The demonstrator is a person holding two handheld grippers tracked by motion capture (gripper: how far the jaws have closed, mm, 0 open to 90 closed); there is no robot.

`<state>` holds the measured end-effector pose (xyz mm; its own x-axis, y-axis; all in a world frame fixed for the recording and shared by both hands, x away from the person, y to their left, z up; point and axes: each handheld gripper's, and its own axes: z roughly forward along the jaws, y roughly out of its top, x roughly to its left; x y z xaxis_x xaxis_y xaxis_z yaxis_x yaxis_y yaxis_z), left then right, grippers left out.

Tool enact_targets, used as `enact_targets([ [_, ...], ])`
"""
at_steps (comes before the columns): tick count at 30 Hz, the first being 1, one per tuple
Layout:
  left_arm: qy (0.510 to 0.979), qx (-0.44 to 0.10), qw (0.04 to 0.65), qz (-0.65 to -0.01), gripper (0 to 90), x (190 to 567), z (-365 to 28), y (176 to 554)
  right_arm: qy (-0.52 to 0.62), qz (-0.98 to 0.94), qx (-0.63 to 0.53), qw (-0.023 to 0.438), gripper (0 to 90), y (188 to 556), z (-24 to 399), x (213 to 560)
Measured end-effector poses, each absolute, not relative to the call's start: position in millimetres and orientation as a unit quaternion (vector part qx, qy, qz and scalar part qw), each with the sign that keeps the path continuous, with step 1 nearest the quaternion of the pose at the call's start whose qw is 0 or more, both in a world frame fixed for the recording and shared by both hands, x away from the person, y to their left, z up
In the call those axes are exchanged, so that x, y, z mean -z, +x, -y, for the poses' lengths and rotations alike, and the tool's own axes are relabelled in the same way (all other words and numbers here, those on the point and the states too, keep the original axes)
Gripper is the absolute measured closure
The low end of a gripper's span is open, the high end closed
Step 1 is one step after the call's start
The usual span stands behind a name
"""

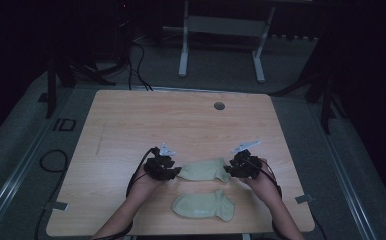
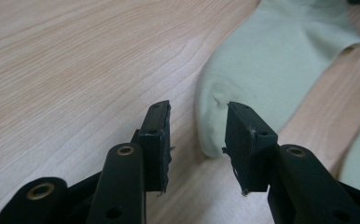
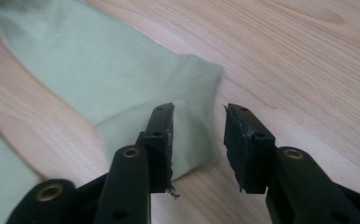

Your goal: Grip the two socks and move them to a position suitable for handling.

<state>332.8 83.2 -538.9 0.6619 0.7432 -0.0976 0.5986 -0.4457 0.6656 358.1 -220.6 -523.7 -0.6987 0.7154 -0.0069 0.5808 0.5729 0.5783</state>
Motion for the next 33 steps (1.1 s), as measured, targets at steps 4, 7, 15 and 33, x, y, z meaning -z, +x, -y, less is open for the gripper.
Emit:
enact_targets([
  [4,0.848,-0.107,0.351,-0.382,77.1,533,-84,324,0.365,-0.88,-0.28,0.121,76.4,351,216,524],
  [7,0.858,-0.104,0.346,-0.366,88.0,534,-78,319,0.363,-0.881,-0.28,0.117,83.5,348,214,525],
  [15,0.869,-0.104,0.329,-0.354,89.4,548,-52,325,0.354,-0.891,-0.263,0.11,86.1,340,207,538],
  [33,0.867,-0.099,0.326,-0.365,89.2,554,-50,332,0.364,-0.887,-0.263,0.106,83.6,348,219,542],
])
